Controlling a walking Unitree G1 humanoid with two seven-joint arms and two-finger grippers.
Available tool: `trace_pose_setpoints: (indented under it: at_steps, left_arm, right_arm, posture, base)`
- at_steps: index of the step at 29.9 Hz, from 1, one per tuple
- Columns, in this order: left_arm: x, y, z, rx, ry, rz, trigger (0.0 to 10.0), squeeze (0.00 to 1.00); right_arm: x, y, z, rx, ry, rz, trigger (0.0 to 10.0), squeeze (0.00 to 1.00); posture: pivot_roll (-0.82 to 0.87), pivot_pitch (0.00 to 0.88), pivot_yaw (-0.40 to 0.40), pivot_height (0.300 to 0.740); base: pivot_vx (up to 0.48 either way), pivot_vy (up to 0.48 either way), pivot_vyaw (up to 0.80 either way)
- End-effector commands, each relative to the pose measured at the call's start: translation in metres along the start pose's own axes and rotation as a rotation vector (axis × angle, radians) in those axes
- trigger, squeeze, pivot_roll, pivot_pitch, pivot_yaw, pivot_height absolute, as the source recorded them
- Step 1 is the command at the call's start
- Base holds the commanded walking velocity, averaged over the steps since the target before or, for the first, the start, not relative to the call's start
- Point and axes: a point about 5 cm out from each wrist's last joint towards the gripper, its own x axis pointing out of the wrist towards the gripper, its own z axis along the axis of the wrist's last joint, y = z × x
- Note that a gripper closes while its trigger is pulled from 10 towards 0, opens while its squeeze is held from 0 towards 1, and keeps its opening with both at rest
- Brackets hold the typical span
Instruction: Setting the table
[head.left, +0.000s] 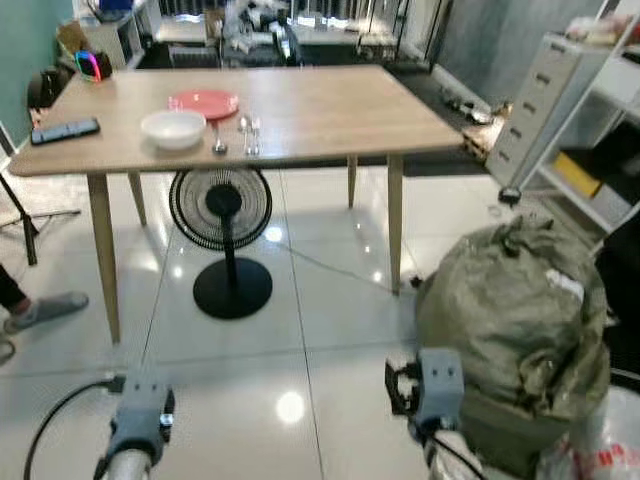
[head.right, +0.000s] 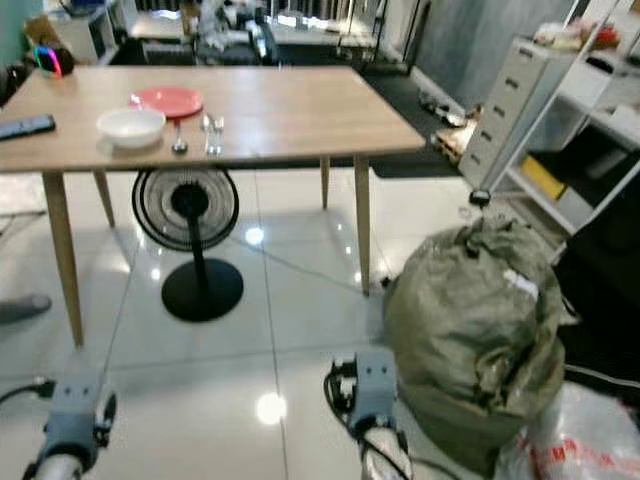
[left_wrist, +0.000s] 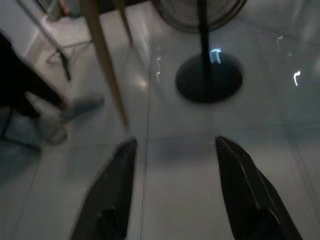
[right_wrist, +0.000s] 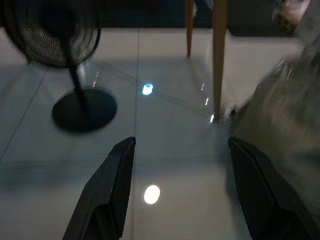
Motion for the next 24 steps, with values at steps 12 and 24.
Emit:
trace_pose_setpoints:
  at_steps: [12,24]
  left_arm:
    - [0.020,0.016,0.096,-0.035,-0.313,0.019,10.0,0.00]
    - [0.016,0.017,0.100,-0.035,-0.291,0.016,10.0,0.00]
  right_arm:
    - [0.031,0.006,0.103,0.033,-0.364,0.011,10.0,0.00]
    - [0.028,0.007,0.107,0.035,-0.346,0.010,10.0,0.00]
  posture:
    - [0.01,0.002,0.048,0.740]
    - [0.01,0.002,0.048,0.740]
  base:
    - [0.480,0.000,0.00]
    - [0.480,0.000,0.00]
